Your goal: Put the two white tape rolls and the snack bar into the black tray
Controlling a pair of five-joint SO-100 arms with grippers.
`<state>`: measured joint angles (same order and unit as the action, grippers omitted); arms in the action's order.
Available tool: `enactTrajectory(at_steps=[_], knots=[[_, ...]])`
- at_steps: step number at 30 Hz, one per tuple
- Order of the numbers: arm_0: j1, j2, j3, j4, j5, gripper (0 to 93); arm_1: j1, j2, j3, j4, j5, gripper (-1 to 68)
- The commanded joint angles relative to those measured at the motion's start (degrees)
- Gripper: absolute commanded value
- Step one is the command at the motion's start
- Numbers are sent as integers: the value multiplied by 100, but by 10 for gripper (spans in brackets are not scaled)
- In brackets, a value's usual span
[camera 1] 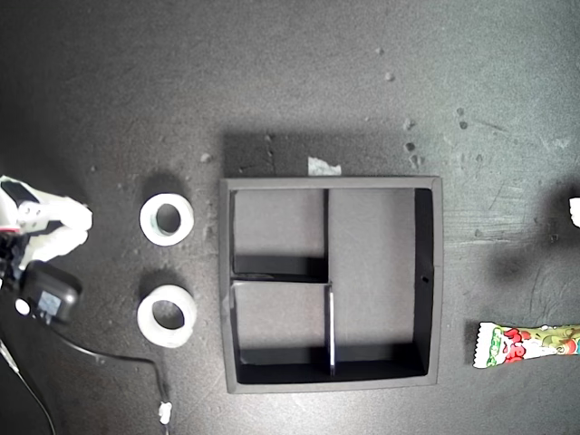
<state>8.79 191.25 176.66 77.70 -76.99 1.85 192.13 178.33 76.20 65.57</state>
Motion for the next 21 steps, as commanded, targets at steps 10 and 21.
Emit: enactTrajectory(at_steps=[10,21], knots=[[-35,272,316,220,-18,4,466,-18,70,62,-185,0],[-316,272,316,-1450,79,172,26,-18,70,-2505,-1477,0]])
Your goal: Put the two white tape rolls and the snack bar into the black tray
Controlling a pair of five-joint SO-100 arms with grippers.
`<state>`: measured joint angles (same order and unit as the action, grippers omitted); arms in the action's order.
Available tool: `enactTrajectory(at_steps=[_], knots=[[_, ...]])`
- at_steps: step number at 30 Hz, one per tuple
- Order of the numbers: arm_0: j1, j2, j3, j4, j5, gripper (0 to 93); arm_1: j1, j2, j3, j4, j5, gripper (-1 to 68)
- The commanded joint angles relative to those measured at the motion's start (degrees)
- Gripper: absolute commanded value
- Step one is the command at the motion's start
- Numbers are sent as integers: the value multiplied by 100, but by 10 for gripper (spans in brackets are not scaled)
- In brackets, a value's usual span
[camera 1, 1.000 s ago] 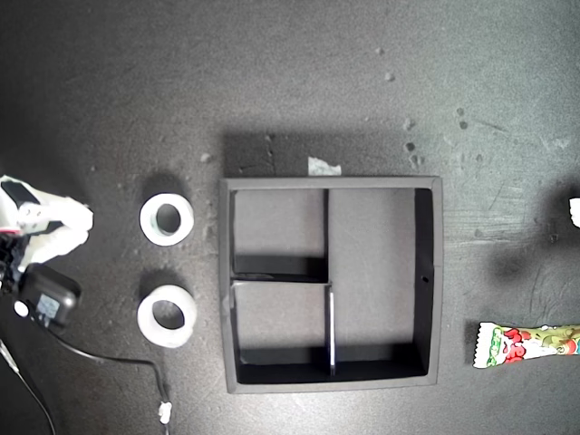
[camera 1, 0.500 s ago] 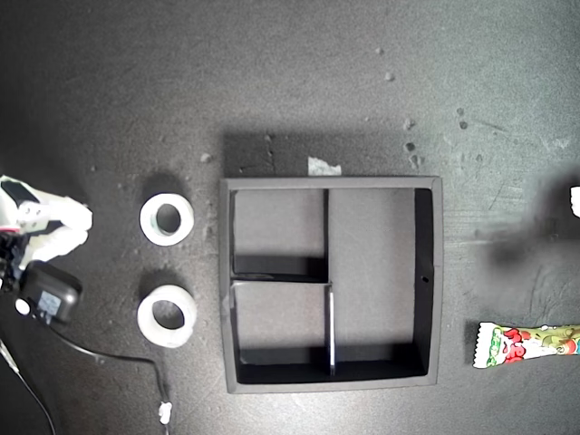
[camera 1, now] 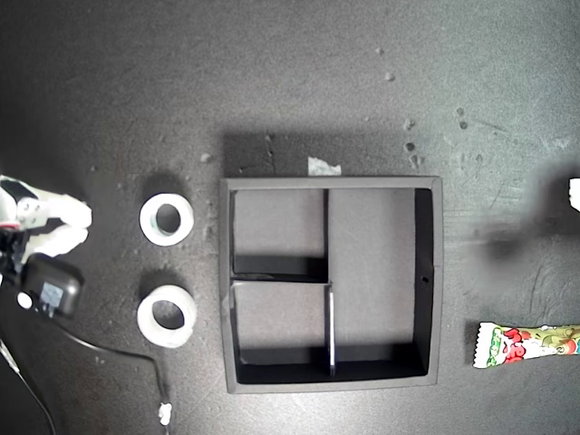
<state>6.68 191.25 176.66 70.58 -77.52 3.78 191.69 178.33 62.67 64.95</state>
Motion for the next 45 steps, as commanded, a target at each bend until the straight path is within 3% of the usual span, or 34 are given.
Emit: enactTrajectory(at_steps=[1,3,5,7,10,12,14,16,18,23,25,28,33,45], knots=[[-193,281,316,-984,237,190,-334,26,70,-1608,-1978,0],[-448,281,316,-1345,246,190,-624,26,70,-2276,-2804,-1],[-721,281,316,-1310,-439,186,-668,26,70,-2531,-3076,-1],[-835,281,316,-1292,-703,187,-659,26,70,-2593,-3217,-2],[-905,281,316,-1749,158,75,-668,26,70,-2777,-3120,-3],[-694,281,316,-2329,905,2,-369,26,70,-2848,-1872,-4],[-483,281,316,-3155,2004,0,-105,26,70,-2874,-26,-4],[-501,281,281,-3867,2672,22,35,26,70,-2707,1793,-4],[-694,281,44,-3981,2769,119,44,26,70,-2364,3252,-4],[-677,9,-1107,-3155,2786,216,167,26,70,-1406,4860,-5],[-404,-817,-1916,-2769,2742,229,299,26,70,-1512,4562,-5],[141,-2751,-3384,-2145,2514,209,536,26,70,-2522,2760,-4],[835,-5730,-5247,-1204,2197,184,387,26,70,-3727,633,-3],[659,-8077,-5651,-1134,1731,176,-114,26,70,-3691,308,-3]])
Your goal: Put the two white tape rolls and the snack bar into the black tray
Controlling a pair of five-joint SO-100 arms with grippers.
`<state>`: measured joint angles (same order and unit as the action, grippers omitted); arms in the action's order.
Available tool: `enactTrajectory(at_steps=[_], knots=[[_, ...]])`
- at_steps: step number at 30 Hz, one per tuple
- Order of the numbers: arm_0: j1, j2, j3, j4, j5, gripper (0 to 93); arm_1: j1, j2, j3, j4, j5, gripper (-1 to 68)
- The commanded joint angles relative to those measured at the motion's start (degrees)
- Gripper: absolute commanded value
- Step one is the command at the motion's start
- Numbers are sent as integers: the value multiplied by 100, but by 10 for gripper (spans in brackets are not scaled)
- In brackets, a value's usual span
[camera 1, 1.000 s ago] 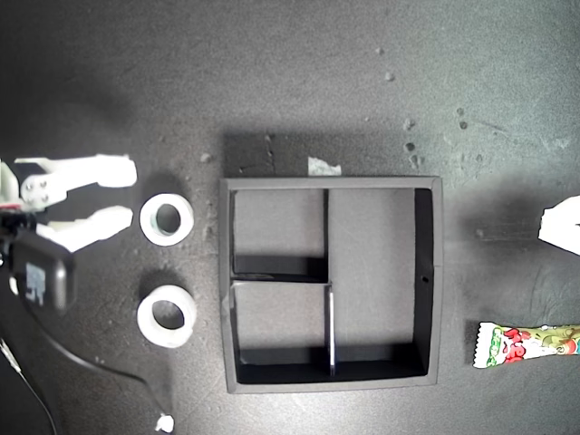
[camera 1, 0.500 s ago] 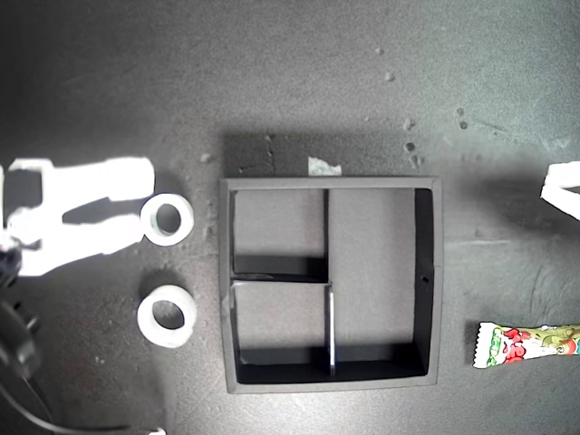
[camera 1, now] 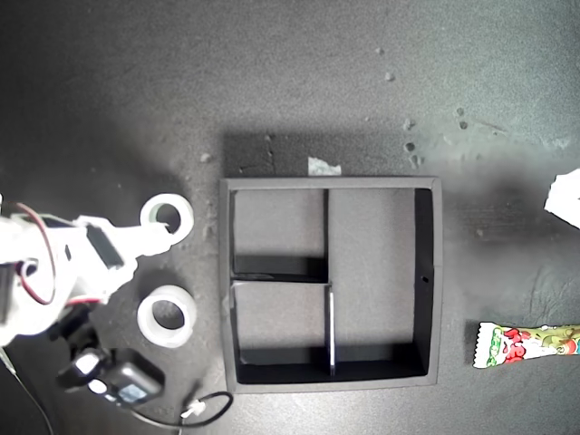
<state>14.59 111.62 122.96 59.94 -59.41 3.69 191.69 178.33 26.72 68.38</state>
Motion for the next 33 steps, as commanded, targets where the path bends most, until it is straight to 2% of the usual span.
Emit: enactTrajectory(at_steps=[1,10,19,22,24,26,28,31,33], knots=[[-158,-141,-281,-88,-79,176,-132,26,70,-88,-53,-3],[-352,-264,-290,-211,88,176,-439,26,70,149,-123,-3],[-308,-1292,-378,-844,35,150,-422,26,70,281,-9,-3],[-352,-1811,-527,-861,-158,103,-220,26,70,-9,79,-1],[-422,-1969,-580,-791,-325,69,70,26,70,-290,615,25],[-492,-1934,-589,-686,-404,35,501,26,70,-18,2162,30],[-536,-1740,-606,-519,-378,3,729,26,70,308,3331,0],[-606,-1257,-782,-141,-167,3,993,26,53,123,3270,-2],[-650,-949,-1143,255,97,2,1107,26,-141,88,2496,-3]])
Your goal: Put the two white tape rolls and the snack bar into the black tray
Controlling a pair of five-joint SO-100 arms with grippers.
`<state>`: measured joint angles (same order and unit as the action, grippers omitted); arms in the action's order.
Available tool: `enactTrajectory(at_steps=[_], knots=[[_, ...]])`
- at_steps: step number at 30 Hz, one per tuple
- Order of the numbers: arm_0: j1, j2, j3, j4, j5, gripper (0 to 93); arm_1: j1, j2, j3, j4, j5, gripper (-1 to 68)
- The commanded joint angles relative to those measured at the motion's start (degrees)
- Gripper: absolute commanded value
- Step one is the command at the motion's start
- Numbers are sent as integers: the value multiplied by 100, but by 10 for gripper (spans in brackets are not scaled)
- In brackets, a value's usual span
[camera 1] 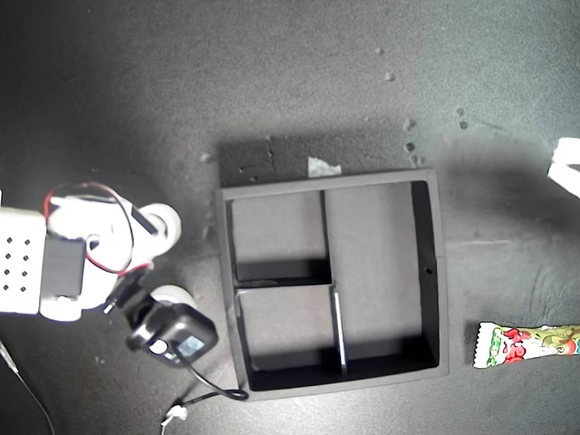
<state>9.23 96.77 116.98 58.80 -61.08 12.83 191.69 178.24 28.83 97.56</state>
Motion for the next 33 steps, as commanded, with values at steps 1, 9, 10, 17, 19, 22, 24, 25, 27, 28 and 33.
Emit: enactTrajectory(at_steps=[1,9,10,17,19,22,24,25,27,28,33], knots=[[-123,677,-791,554,413,2,211,26,-272,-185,-1116,-3],[202,-18,-4104,1784,1160,2,-1274,-229,-2030,141,-6135,-3],[290,-308,-4579,1934,1178,2,-1433,-475,-2329,255,-6442,-3],[870,-2452,-7330,2689,1028,2,-2549,-4755,-6056,1547,-7392,-3],[1011,-3287,-8455,3155,932,2,-2725,-5748,-7066,2276,-6451,-3],[1134,-5124,-11215,4245,791,2,-3032,-6425,-7506,2988,-4201,-3],[1125,-6231,-12832,4649,677,1,-3349,-6363,-7102,3094,-2593,-2],[1116,-6328,-12718,4623,633,1,-3568,-6354,-6935,3094,-1951,-2],[1107,-6618,-12797,4623,527,1,-4008,-6354,-6715,3094,-896,5],[1125,-6759,-12911,4623,475,1,-4219,-6354,-6627,3023,-483,26],[1301,-6891,-12973,4623,193,1,-4957,-6416,-5968,2276,835,205]])
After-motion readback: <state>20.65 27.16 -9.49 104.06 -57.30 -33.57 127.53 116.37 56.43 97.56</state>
